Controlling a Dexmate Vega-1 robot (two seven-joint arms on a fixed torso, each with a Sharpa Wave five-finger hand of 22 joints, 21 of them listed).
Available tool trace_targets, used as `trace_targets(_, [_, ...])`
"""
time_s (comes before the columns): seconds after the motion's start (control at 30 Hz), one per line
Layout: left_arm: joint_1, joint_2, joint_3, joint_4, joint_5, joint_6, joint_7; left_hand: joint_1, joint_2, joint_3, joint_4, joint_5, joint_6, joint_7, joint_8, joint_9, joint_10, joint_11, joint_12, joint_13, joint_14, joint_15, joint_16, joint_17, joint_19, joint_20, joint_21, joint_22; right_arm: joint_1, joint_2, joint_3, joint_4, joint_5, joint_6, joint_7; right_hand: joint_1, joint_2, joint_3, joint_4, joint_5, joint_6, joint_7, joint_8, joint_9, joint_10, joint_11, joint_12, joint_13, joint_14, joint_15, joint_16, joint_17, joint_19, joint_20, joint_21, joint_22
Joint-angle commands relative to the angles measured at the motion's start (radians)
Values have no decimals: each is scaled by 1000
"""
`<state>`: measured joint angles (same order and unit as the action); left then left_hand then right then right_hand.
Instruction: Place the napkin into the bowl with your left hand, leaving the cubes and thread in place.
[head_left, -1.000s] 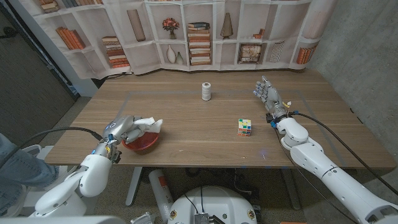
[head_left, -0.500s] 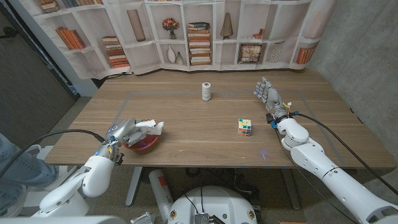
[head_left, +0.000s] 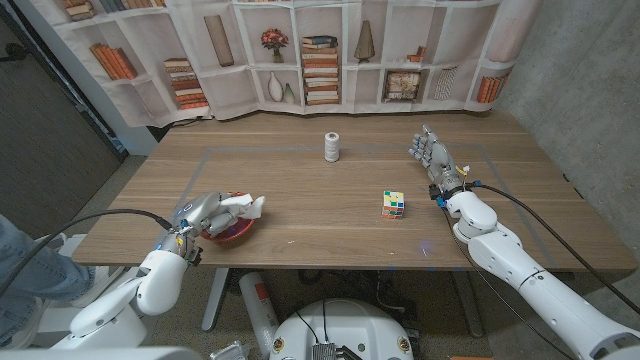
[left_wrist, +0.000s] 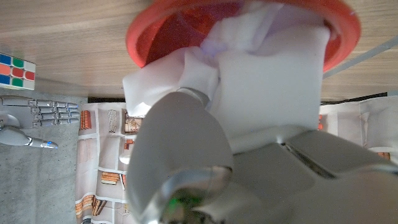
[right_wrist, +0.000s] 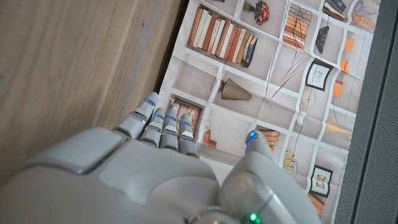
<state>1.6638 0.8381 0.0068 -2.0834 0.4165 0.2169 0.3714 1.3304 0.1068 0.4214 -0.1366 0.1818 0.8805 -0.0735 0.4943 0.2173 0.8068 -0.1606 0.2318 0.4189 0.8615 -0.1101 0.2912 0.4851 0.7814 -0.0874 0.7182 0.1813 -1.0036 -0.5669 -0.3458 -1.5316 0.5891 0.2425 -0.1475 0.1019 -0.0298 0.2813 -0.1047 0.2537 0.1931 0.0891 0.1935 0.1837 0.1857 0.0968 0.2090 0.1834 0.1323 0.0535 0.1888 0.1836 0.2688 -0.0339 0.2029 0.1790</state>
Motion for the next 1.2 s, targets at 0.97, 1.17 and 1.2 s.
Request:
trace_targets(0.97, [-23,82,73,-1,-112,32,46,-275,-120,-118,121,-9,-5,-39,-8,-5,20,-15,-22,-25,29,-81,-35,-44,27,-4,13,-5,2,-5,1,25,15,1,23,4,8,-4,0,-1,10,2,3,5,11,1,3,3,11,-2,0,3,11,-2,0,6])
trace_targets(1.17, [-24,89,85,-12,-92,64,58,-349,-162,-154,149,9,-114,-73,-68,-14,-38,-34,-33,-11,-51,-48,-60,-40,-40,59,-22,0,-8,-10,4,20,15,2,20,5,8,-4,0,-1,13,0,4,5,16,0,5,3,14,-3,0,2,12,-1,1,6])
trace_targets(1.2, [-25,91,86,-12,-93,64,58,-357,-161,-156,153,15,-141,-75,-80,-13,-55,-36,-34,-7,-81,-42,-68,-39,-55,69,-30,1,-11,-9,6,16,18,0,17,5,9,-4,0,-1,13,0,4,5,16,0,5,3,14,-3,0,2,12,-1,1,6])
